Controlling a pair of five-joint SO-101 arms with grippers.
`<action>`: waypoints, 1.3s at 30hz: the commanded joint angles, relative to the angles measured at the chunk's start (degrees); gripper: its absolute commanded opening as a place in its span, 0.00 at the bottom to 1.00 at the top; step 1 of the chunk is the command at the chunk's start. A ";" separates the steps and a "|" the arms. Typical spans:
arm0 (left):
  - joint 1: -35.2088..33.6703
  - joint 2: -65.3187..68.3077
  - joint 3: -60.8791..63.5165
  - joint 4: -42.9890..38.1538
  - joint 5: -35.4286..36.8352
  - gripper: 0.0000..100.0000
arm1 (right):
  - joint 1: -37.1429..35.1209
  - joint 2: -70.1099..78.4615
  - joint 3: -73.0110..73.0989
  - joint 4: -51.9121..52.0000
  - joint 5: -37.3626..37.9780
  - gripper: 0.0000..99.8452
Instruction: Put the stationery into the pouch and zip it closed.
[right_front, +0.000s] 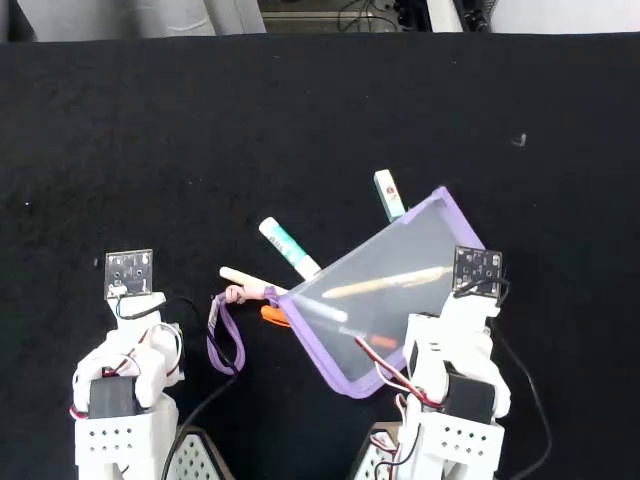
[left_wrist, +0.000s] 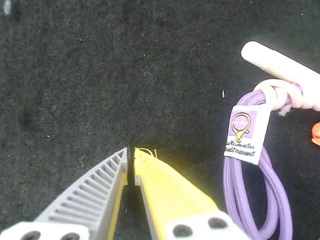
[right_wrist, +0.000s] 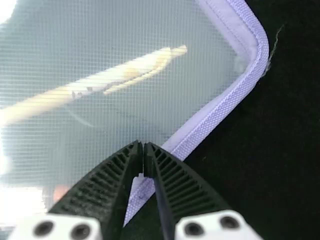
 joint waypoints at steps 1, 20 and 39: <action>-0.40 -0.18 1.36 -1.14 0.44 0.03 | -0.62 -4.18 -0.04 0.18 0.18 0.01; -0.40 -0.18 1.36 -1.14 0.44 0.03 | -1.05 -4.35 -0.04 0.18 -0.26 0.01; -0.40 -0.18 1.36 -1.14 0.44 0.03 | -0.53 -4.44 -4.97 0.00 0.18 0.01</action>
